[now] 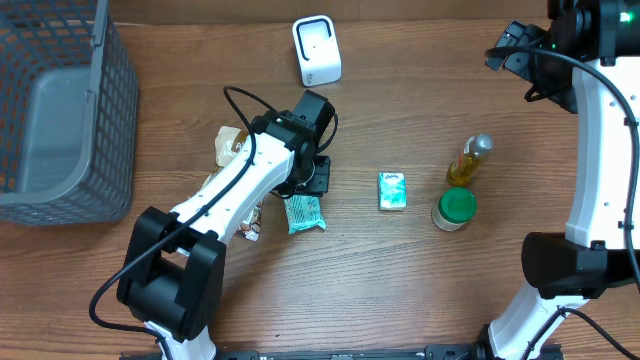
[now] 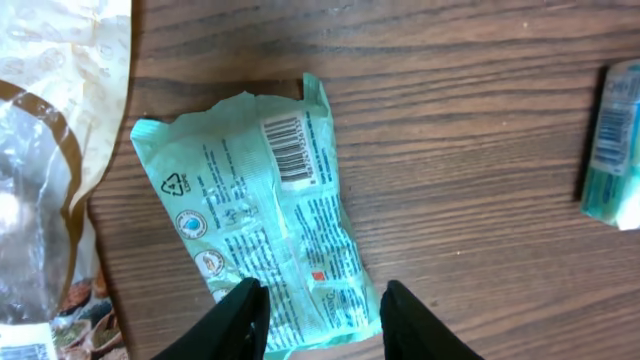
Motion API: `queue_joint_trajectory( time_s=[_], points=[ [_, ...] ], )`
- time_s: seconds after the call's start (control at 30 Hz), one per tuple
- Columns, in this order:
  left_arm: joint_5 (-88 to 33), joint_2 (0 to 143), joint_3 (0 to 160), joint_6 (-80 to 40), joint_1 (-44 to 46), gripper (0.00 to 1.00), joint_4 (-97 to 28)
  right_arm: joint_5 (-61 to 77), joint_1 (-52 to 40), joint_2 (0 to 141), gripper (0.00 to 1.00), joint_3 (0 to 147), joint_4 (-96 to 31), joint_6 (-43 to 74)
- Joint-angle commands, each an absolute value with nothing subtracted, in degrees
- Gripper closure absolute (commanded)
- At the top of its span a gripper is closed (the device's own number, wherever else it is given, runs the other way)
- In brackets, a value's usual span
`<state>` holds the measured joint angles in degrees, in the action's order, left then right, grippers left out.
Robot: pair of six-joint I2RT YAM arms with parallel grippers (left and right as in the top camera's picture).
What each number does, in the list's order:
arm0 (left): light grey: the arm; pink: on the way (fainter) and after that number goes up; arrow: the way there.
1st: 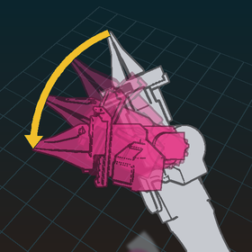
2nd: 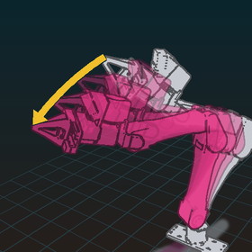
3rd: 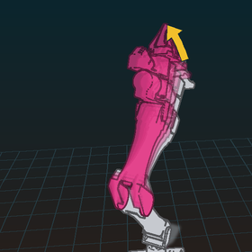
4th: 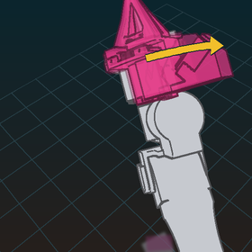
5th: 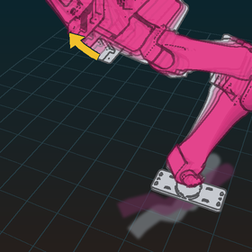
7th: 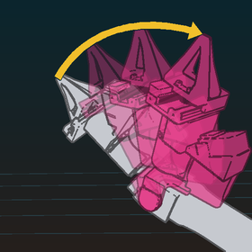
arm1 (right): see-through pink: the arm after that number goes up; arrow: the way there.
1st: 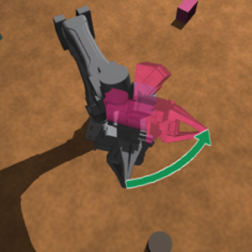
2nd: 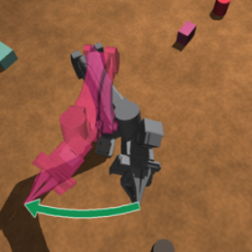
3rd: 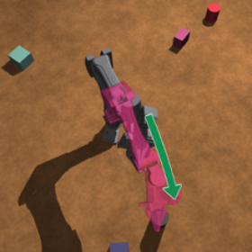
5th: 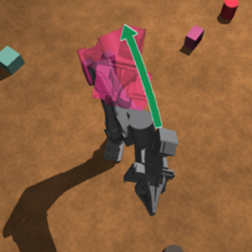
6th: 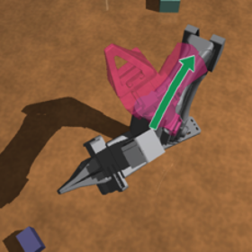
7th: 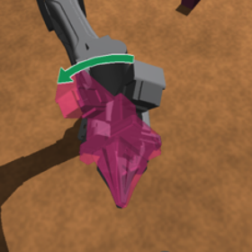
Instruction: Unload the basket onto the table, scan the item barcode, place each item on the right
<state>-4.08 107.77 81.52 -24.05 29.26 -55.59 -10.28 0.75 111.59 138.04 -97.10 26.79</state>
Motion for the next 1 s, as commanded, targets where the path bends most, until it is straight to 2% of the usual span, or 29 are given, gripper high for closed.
queue_joint_trajectory(
  time_s=[0.0,0.67,0.77,0.97],
  points=[
    [-3.5,108.5,78.1,-24.9,29.3,0.60,-53.7,-10.0,1.0,110.6,0.00,138.8,-97.0,26.6],
    [-3.0,108.5,69.5,-24.9,29.3,0.57,-45.5,-10.0,1.0,110.6,0.00,138.8,-97.0,26.6],
    [-2.4,108.5,69.5,-24.9,29.3,0.51,-45.6,-10.0,1.0,110.6,0.00,138.8,-97.0,26.6],
    [-1.1,108.5,69.5,-24.8,29.3,0.50,-46.5,-10.0,1.0,110.6,0.00,138.8,-97.0,26.6]
  ],
)
